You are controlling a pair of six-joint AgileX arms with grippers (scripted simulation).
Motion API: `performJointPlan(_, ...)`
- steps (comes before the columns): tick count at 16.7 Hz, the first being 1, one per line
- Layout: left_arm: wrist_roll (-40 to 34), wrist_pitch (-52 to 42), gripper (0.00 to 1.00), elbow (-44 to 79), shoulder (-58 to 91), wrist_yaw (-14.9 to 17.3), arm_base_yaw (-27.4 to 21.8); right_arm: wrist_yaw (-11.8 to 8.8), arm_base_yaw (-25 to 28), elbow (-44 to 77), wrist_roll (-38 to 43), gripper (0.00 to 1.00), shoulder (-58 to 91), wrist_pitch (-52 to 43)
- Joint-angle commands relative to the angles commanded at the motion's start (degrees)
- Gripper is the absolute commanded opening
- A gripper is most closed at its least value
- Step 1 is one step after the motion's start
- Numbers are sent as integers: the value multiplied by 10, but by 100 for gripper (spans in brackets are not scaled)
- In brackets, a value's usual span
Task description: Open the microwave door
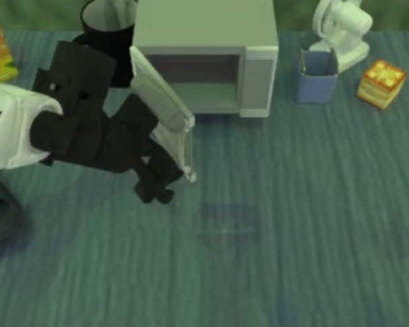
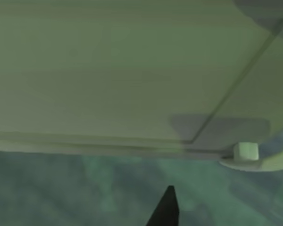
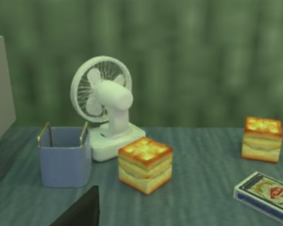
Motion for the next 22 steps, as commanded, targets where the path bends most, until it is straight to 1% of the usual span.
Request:
performJointPlan(2,0,0,98,0,0,0,0,0,0,0,0,100,0,0)
performJointPlan(3,0,0,100,0,0,0,0,0,0,0,0,100,0,0)
performJointPlan(12,0,-1,100,0,-2,-1,-1,0,0,0,0,100,0,0)
performJointPlan(14,-3,-19,100,-4,-24,-8,-6,0,0,0,0,100,0,0)
performJointPlan(19,-32,-97,100,-21,-132,-24,-26,0,0,0,0,100,0,0)
performJointPlan(22,-37,-110,100,-22,-145,-25,-29,0,0,0,0,100,0,0)
